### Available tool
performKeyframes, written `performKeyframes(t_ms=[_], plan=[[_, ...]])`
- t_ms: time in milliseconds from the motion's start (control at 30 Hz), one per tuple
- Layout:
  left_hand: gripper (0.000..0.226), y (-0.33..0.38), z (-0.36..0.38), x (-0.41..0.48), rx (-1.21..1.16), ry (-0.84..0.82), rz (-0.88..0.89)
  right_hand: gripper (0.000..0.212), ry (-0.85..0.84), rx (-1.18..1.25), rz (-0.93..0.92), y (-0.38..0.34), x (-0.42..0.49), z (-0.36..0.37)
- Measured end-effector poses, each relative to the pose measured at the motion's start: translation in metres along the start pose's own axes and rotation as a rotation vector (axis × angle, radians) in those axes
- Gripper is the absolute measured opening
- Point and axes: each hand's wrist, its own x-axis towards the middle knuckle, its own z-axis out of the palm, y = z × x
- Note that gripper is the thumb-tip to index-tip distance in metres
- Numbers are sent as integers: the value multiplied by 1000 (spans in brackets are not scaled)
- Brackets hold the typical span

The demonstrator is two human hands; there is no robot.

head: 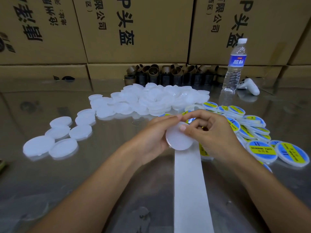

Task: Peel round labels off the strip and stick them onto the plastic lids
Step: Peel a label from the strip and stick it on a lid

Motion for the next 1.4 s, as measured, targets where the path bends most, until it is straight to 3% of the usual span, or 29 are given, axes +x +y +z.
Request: performKeyframes(t_ms=[200, 333, 600, 700, 900, 1100, 1267, 1333, 1400], plan=[[28, 0, 2, -1, -155, -128, -59, 27, 81, -56, -94, 1, -1, 3], [27, -1, 2, -1, -218, -80, -87, 28, 126, -281, -183, 2, -3, 4], [31, 0, 1, 7, -336, 166, -31, 17, 470, -227, -68, 4, 6, -2], [30, -1, -5, 10, -346, 293, 15, 9, 414, -247, 36, 9, 7, -5], [30, -3, -9, 13, -332, 413, 36, 31, 255, -248, 45, 12, 8, -1], [27, -2, -5, 10, -238, 414, 18, 14, 313, -97, 138, 8, 8, -4], [26, -3, 0, 8, -95, 408, -8, 19, 315, 85, 242, 4, 7, -5], [19, -4, 2, 7, -44, 348, -33, 22, 274, 107, 242, 1, 7, -4], [26, -7, 3, 6, 5, 259, -61, 26, 222, 96, 229, 0, 6, -3]])
